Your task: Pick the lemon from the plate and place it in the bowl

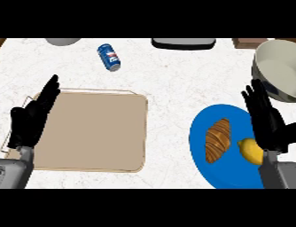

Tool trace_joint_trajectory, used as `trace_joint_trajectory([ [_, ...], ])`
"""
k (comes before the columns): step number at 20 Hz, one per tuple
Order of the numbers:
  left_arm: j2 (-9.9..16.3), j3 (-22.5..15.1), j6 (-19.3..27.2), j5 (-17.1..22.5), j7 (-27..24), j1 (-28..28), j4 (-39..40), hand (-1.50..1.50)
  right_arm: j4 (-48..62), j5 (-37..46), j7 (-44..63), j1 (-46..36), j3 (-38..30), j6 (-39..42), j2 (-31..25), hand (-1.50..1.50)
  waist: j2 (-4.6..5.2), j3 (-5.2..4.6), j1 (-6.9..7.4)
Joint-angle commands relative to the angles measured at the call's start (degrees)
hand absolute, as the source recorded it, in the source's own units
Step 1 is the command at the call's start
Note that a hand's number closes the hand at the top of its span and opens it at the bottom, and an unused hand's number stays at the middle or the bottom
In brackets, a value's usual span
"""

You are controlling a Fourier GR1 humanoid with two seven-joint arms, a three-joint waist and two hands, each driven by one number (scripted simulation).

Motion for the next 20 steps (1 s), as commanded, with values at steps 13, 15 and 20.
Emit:
trace_joint_trajectory([
  [13,-8.87,-1.29,1.47,3.50,-5.97,4.36,-2.98,0.00,-12.56,7.14,-30.33,18.69,6.29,20.90,-16.55,-1.50,0.91,1.68,-2.26],
  [15,-10.20,-1.68,3.42,2.02,-3.34,0.65,-1.61,0.00,-18.04,6.39,-33.64,22.10,3.35,23.12,-19.98,-1.50,0.92,1.63,-2.49],
  [20,-12.76,-3.87,4.41,0.17,-3.51,2.96,-5.11,0.00,-24.73,7.85,-28.23,22.20,-3.31,20.57,-22.17,-1.50,1.06,1.59,-0.96],
])
